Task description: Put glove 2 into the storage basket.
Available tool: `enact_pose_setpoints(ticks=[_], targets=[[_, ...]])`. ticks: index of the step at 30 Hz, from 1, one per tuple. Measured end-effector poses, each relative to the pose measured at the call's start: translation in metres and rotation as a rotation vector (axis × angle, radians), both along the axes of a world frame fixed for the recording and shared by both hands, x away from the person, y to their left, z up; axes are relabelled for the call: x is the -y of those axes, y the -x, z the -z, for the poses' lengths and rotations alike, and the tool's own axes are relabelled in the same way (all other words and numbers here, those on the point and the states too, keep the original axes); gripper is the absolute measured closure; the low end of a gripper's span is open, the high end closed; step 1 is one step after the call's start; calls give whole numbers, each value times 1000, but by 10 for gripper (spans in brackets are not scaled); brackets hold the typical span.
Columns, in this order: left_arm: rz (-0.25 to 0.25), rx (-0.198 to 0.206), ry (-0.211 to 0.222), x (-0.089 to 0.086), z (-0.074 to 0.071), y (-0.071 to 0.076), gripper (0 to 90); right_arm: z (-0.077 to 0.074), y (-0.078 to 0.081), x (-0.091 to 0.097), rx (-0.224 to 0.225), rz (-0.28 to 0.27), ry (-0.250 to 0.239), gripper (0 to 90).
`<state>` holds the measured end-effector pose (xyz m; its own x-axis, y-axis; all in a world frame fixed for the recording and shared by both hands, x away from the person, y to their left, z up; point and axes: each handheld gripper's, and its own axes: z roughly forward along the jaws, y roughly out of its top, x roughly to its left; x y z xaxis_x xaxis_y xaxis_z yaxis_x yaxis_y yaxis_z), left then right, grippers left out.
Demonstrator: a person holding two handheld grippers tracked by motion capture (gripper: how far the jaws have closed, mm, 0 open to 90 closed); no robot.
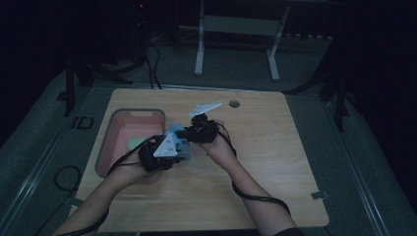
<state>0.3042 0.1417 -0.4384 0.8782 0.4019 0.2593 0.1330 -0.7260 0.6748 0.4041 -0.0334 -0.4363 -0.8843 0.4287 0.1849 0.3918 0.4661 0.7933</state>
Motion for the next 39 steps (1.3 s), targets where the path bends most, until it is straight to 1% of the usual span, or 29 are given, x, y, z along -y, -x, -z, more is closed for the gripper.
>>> enact_pose_setpoints(ticks=[2, 3, 5, 6, 8, 12, 14, 19, 20, 22, 23, 24, 25, 27, 28, 30, 31, 32, 33, 34, 36, 38, 39], targets=[[-14, -1, 2, -8, 0, 0, 766, -2, -1, -10, 0, -8, -5, 790], [-19, -8, 2, -13, -1, 0, 766, -2, -1, -15, -2, -13, -7, 791], [-37, -9, 6, -23, -1, 1, 766, -2, -1, -26, 11, -27, 1, 791], [-44, -13, 6, -27, 0, 1, 766, -2, -2, -31, 10, -31, 1, 791], [-61, -11, 2, -36, 0, 2, 766, 0, -4, -40, -5, -40, -12, 791], [-87, -17, -16, -50, 2, 4, 766, 4, -6, -58, -21, -52, -27, 791], [-99, -24, -28, -57, 4, 4, 767, 7, -7, -66, -28, -54, -32, 792], [-128, -42, -38, -75, 9, 5, 766, 14, -9, -84, -50, -67, -44, 793], [-132, -51, -39, -78, 10, 5, 766, 16, -9, -87, -55, -67, -45, 793], [-135, -56, -43, -81, 12, 5, 766, 18, -10, -91, -61, -70, -45, 793], [-141, -56, -47, -83, 14, 4, 766, 20, -10, -94, -64, -74, -41, 793], [-147, -67, -53, -87, 18, 3, 766, 24, -11, -102, -71, -75, -32, 792], [-151, -72, -54, -89, 20, 2, 766, 27, -12, -105, -73, -75, -29, 793], [-155, -79, -55, -91, 22, 1, 766, 29, -12, -108, -76, -73, -26, 793], [-163, -92, -53, -95, 27, 0, 766, 33, -14, -112, -85, -73, -20, 793], [-162, -96, -71, -98, 33, -1, 765, 39, -16, -116, -96, -78, -13, 792], [-162, -96, -71, -98, 33, -1, 765, 42, -17, -119, -100, -79, -7, 792], [-171, -107, -85, -101, 41, -4, 765, 45, -18, -121, -103, -78, 5, 792], [-171, -107, -85, -101, 41, -4, 765, 49, -19, -124, -105, -83, 15, 791], [-177, -126, -91, -104, 47, -6, 765, 52, -20, -126, -110, -85, 31, 791], [-176, -141, -103, -104, 51, -8, 764, 56, -21, -130, -114, -83, 55, 791], [-176, -152, -124, -102, 52, -10, 763, 60, -21, -134, -111, -83, 78, 789], [-172, -158, -142, -101, 52, -11, 762, 61, -21, -136, -113, -77, 94, 789]])
